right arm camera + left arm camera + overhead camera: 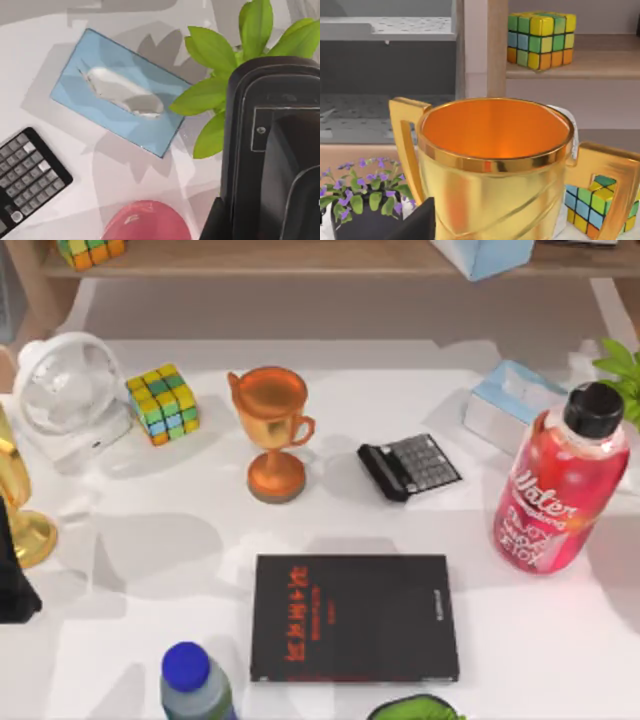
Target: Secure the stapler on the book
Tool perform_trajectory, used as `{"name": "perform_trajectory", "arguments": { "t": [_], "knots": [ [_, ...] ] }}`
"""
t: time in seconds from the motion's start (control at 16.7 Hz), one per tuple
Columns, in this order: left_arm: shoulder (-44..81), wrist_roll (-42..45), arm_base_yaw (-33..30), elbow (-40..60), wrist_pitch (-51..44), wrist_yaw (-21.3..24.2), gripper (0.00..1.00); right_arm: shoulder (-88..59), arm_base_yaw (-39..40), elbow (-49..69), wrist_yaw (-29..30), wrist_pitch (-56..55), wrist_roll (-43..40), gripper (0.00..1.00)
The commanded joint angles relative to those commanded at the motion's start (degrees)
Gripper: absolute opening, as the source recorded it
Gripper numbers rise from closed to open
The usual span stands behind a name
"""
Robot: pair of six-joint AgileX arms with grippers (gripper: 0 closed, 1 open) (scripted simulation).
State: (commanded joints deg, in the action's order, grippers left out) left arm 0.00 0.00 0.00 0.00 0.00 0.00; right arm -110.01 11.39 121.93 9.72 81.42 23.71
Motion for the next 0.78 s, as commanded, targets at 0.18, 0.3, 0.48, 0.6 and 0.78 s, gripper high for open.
{"name": "perform_trajectory", "arguments": {
  "t": [0.18, 0.3, 0.48, 0.6, 0.78],
  "knots": [
    [0.0, 0.0, 0.0, 0.0, 0.0, 0.0, 1.0, 1.8, 12.0, -5.0, -1.2, -3.9, 7.2, 0.0],
    [0.0, 0.0, 0.0, 0.0, 0.0, 0.0, 1.0, 1.5, 19.5, -9.2, -2.1, -7.1, 10.7, 0.0],
    [0.0, 0.0, 0.0, 0.0, 0.0, 0.0, 1.0, -0.8, 28.5, -16.6, -3.5, -11.6, 15.4, 0.0],
    [0.0, 0.0, 0.0, 0.0, 0.0, 0.0, 1.0, -2.9, 32.8, -21.5, -4.1, -14.1, 18.4, 0.0],
    [0.0, 0.0, 0.0, 0.0, 0.0, 0.0, 1.0, -5.2, 37.0, -27.4, -4.8, -17.7, 22.8, 0.0]
  ]
}}
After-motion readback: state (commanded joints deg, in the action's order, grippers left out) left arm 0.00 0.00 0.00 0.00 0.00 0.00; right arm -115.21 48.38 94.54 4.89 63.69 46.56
